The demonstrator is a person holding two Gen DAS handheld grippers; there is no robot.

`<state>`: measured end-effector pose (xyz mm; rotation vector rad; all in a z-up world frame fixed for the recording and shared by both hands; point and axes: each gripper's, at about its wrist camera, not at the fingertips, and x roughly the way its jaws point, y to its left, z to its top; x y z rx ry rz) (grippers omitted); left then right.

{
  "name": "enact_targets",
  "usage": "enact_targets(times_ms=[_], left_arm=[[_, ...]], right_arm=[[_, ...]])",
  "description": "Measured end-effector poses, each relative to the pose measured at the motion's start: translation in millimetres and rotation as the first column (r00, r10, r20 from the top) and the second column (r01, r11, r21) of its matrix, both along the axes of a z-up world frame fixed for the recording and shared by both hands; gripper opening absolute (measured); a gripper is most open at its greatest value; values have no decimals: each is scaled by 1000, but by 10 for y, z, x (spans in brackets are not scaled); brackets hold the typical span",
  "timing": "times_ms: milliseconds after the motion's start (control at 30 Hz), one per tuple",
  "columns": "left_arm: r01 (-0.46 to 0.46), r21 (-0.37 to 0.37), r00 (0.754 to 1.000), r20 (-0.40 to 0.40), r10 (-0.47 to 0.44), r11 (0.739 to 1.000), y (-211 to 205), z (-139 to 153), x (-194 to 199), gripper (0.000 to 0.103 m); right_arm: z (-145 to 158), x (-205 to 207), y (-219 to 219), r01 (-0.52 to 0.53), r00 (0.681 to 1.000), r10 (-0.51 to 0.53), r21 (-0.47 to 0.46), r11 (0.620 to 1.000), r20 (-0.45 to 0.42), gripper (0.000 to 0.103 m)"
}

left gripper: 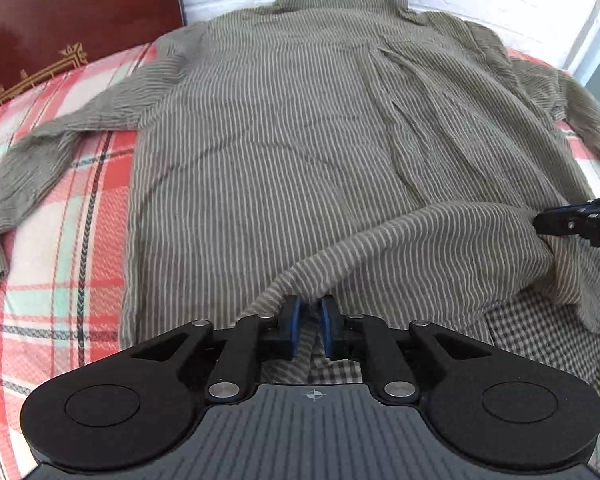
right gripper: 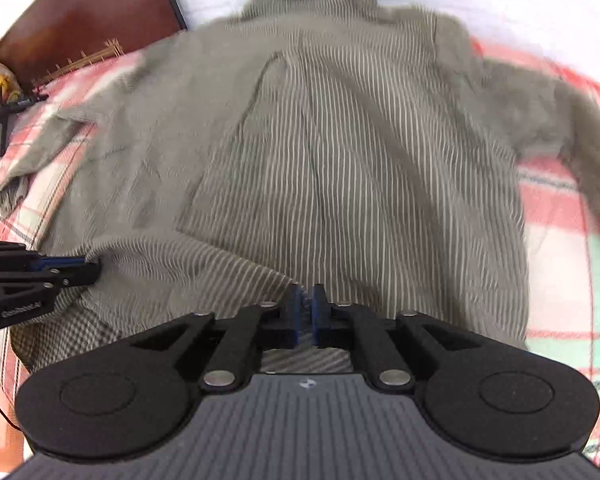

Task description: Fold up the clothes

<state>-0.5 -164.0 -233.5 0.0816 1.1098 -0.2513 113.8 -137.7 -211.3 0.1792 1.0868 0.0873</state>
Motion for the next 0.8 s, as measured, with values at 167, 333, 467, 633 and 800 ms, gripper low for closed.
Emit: enact_targets(times_ms=[167, 333, 467, 633, 800], left_arm=[[10, -48, 999, 53, -7, 999, 274, 329, -127, 51], [219, 35, 972, 75, -222, 975, 169, 440, -400, 49], [356, 192, 923, 81, -376, 915, -184, 211, -621, 49], [359, 285, 912, 94, -399, 889, -360, 35, -615, 50], [402, 337, 889, 80, -451, 851, -465, -87, -521, 50]], right_arm=[[417, -317, -155, 16, 990, -15, -6, 1000, 141, 48], [529, -714, 161, -173, 972, 187, -107, 979, 143, 47], [362, -859, 521, -317, 935, 343, -224, 922, 88, 44], [260, -776, 713, -385, 907, 417, -277, 880, 63, 45], [116, -702, 805, -449, 876, 482, -356, 820, 4, 45]])
